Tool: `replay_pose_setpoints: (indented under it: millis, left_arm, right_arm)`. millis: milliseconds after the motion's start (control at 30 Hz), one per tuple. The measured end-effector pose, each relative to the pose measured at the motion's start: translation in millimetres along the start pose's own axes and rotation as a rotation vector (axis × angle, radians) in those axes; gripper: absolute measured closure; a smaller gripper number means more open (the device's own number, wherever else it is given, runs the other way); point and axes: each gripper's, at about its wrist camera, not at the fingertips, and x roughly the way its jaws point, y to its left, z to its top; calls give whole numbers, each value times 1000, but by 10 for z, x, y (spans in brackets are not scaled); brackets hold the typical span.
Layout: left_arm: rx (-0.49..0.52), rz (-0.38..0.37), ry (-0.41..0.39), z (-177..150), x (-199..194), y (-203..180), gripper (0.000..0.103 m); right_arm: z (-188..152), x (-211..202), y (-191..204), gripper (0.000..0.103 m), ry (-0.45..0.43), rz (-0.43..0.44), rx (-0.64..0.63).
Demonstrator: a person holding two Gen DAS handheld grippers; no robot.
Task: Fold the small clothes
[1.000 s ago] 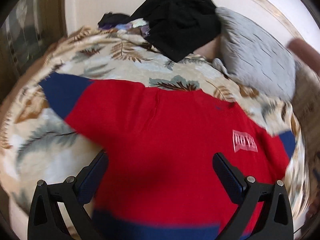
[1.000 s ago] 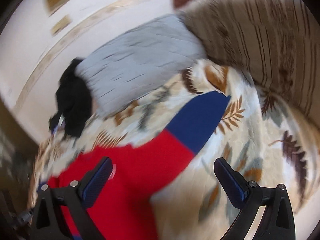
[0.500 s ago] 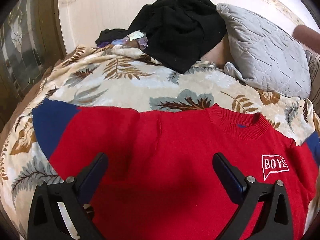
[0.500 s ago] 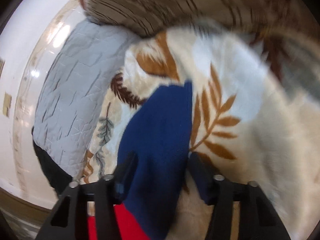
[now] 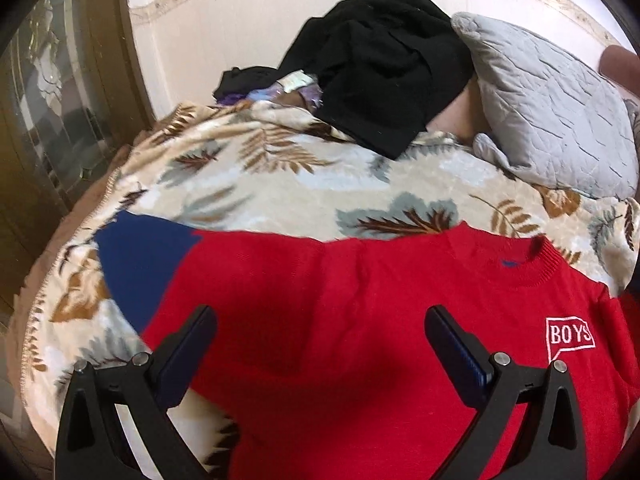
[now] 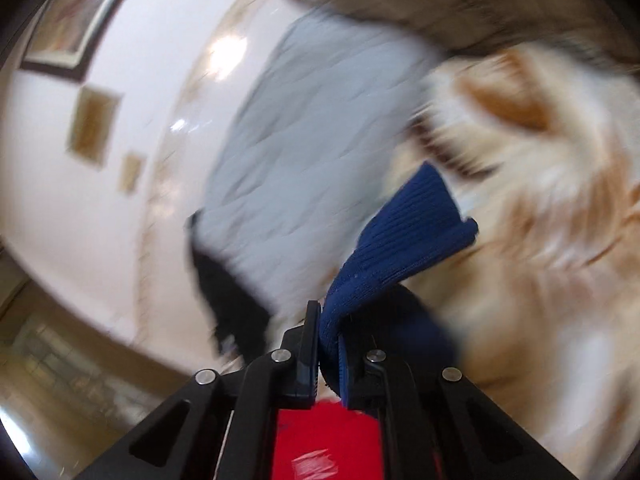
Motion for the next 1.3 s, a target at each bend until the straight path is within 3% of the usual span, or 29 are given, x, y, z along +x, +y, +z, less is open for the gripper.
replay_pose_setpoints:
  millis: [133,233,400,500,567,600,633,700,767,867,967,1000,1067,1100,1167,1233,1300]
  left_arm:
    - [2,65,7,41,18,248,0]
    - [-55,105,25,86,64,564,0]
    - [-164,171,27,132,70,1106,0]
    - [-222,205,19,114,25,1415,0]
    - [-248,204,25,89,11,1531,0]
    - [-255,202,28,78,9,1560,0]
    - [-262,198,33,63,7,1609,0]
    - [-266,200,42,49,2,1663,0]
    - [-290,207,60,23,18,1769,0]
    - [-360,218,111,-28,98,2045,0]
    - [-468,233,145,-95,170,2382,0]
    - [-494,236,149,-112,181,2458,0]
    - [-549,229,163,-154,229,2628,0]
    - [-567,209,170,-166,263,2679,3]
    - [-596,166,190,-181,331,2750,15]
    - [-649,107,201,-202,421,2833,44]
    - [-706,16,208,-190,539,2893,47]
  right_arm:
    - [-614,512,567,95,168,100,-61]
    - [-1161,902,869,95,290,155,-79]
    - [-2097,1493,1171,94,495,188,-112]
    - [-2573,1649,1295,87,612,158,-191]
    - [-2776,1653,1419,61,671,176,-244]
    - [-2818,1620,1483,24,684,187,-263]
    - [-2815,1515,1558,14,666,217,-266]
    - [-2716,1359,1623,14,620,254,-278]
    - [-2577,1211,1695,14,553,212,-314]
    - [-2502,1039,1592,17,505,61,-380]
    - [-2554,1115,1339,45,555,-101,-426]
    - [-2550,1142,1285,60,580,-139,-435]
    - [-2702,1311,1080,64,660,-265,-474]
    - [-2746,1351,998,67,680,-298,-488]
    - [-2741,1366,1103,66,654,-282,-535]
    - [-2719,1312,1266,66,632,-203,-547]
    - [-2686,1225,1393,66,591,-158,-571]
